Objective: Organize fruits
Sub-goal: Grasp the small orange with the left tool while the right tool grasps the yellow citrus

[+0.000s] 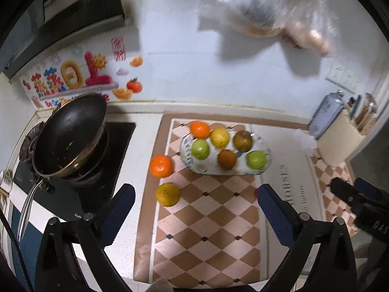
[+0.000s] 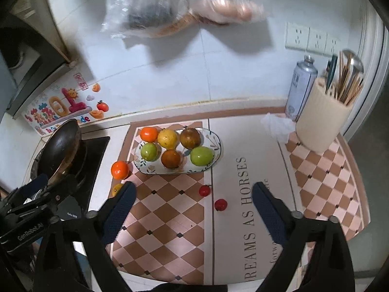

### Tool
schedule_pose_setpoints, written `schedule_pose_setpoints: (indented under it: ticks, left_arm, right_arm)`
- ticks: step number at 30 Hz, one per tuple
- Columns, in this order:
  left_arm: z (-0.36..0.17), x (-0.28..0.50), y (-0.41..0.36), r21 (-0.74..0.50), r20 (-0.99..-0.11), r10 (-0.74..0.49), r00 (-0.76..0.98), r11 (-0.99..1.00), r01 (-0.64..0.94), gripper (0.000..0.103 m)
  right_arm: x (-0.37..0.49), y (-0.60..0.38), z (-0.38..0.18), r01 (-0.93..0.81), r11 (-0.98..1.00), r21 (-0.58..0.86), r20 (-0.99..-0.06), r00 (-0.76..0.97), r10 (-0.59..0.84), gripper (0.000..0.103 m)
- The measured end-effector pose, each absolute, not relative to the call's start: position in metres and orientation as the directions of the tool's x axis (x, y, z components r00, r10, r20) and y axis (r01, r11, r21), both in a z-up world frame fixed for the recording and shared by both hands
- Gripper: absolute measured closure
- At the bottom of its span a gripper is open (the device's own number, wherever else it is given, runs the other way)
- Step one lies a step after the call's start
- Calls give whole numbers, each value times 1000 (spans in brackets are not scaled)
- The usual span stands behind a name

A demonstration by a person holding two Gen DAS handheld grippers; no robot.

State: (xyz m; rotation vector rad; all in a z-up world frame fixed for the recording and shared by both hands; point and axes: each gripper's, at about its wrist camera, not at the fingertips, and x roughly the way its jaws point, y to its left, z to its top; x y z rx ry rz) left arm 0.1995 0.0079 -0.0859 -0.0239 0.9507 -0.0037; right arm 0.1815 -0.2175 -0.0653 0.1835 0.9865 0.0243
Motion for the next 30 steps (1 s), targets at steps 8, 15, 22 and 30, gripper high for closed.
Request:
schedule_pose_setpoints:
  ticks: [8, 15, 22, 30]
  left_arm:
    - [-160, 245, 66, -14, -916, 61, 396, 983, -185, 0]
    - [-209, 281, 113, 19, -963, 97, 252, 956, -294, 0]
    - [-233, 280, 142, 170, -962, 227, 149, 932, -319, 0]
    - [-237, 278, 167, 187, -963, 243, 117, 913, -362, 1]
  right_arm:
    - [236, -243, -156, 121, 969, 215, -906, 395, 152, 4]
    - [275, -189, -226, 44, 921, 387, -888, 287, 359, 12]
    - [313, -58, -287, -108, 868, 484, -857, 140, 495, 21]
    - [324, 22, -339, -209, 849, 484, -867, 12, 498, 41]
